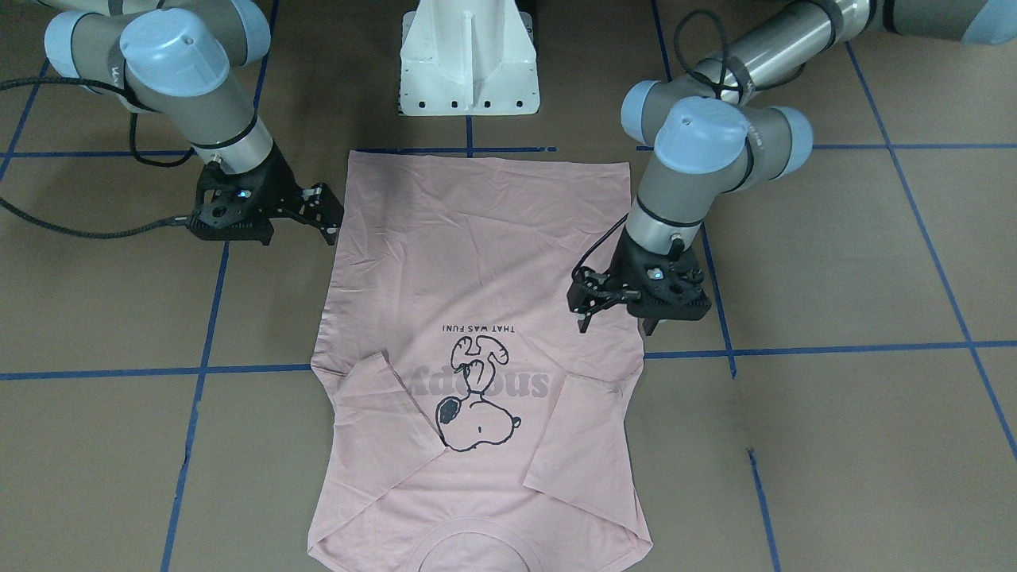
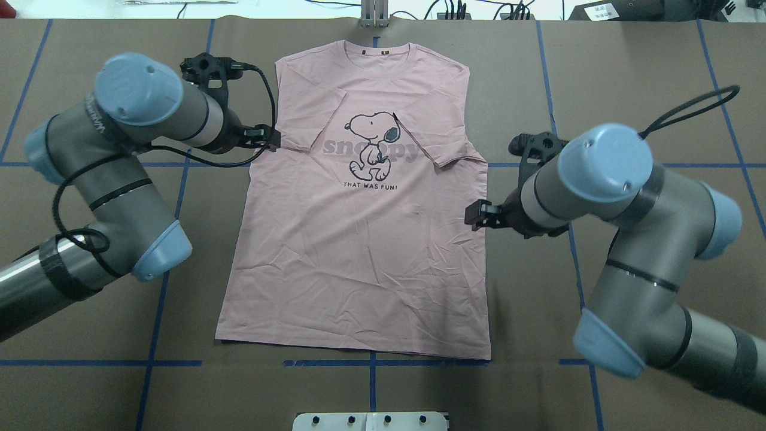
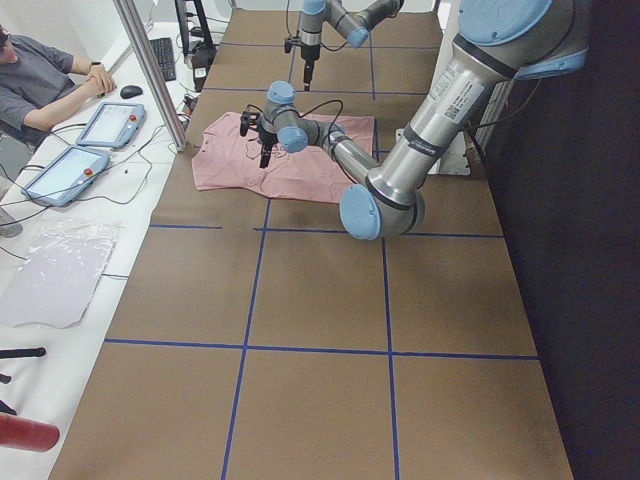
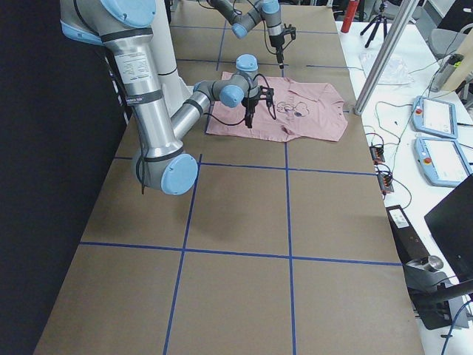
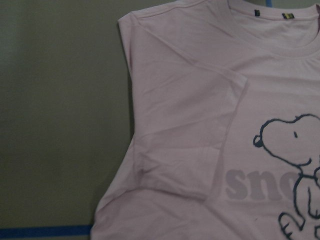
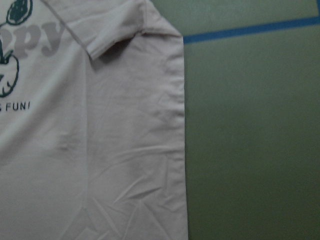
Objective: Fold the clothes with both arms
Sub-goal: 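Move both grippers down toward the shirt hem corners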
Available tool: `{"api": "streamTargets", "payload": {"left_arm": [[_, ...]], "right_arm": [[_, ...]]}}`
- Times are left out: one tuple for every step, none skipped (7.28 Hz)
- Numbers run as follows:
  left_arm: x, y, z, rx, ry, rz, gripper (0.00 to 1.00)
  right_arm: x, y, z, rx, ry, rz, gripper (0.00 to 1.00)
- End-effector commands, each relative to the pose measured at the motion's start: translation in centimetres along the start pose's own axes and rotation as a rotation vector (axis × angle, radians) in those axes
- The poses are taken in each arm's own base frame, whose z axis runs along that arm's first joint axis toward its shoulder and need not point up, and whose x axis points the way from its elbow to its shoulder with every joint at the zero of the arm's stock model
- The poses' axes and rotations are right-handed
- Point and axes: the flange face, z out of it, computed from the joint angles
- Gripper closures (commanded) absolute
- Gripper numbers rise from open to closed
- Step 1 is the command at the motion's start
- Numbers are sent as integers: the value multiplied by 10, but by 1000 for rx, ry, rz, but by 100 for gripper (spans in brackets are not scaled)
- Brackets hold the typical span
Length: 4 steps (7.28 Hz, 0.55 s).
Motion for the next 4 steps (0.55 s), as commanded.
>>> {"api": "streamTargets", "payload": {"left_arm": [[-16,12,-13,3,-4,14,0],[-16,12,-11,0,-6,8,0],[-16,13,-10,-3,-6,6,0],[-16,13,-10,-4,-8,5,0]], "right_arm": [[-13,101,25,31,22,4,0],[-12,124,36,44,37,-11,0],[-4,153,51,19,61,4,0],[-4,162,60,20,73,-10,0]]}}
